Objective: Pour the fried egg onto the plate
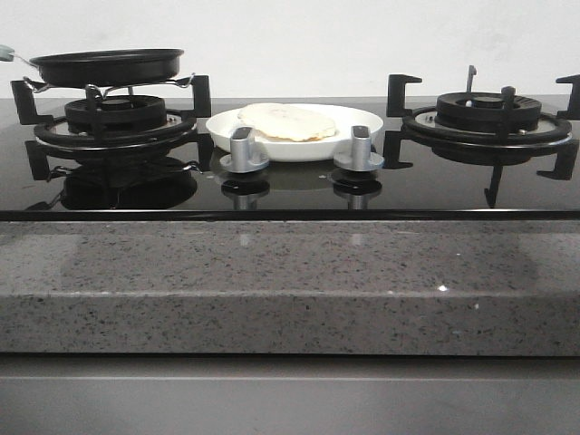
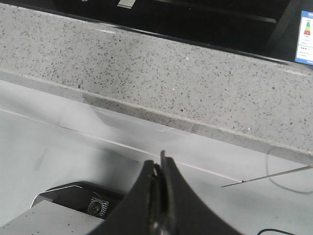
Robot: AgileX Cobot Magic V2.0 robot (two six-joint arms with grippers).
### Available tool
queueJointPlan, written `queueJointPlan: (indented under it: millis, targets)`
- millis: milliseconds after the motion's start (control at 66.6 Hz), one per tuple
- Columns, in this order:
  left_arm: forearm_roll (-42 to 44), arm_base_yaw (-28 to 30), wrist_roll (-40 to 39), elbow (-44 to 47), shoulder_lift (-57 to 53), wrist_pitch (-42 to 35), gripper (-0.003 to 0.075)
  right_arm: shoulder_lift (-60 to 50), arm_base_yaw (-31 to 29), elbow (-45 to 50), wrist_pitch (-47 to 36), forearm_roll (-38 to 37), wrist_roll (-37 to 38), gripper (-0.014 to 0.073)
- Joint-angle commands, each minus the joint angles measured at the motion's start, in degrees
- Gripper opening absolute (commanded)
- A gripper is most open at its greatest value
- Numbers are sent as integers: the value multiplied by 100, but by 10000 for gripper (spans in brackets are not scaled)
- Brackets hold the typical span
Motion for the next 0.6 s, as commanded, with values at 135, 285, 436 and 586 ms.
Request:
queueJointPlan:
  millis: [135, 285, 436, 586]
  targets:
    - [-578, 90, -32, 996, -827, -1680, -20, 28, -1, -125, -305, -89, -32, -109]
    - [-558, 90, -32, 1200, -871, -2071, -20, 21, -1, -125, -299, -89, -32, -109]
    - [-483, 90, -21, 1211, -871, -2330, -20, 21, -1, -125, -299, -89, -32, -109]
    - [-483, 90, -21, 1211, -861, -2281, -20, 21, -1, -125, -299, -89, -32, -109]
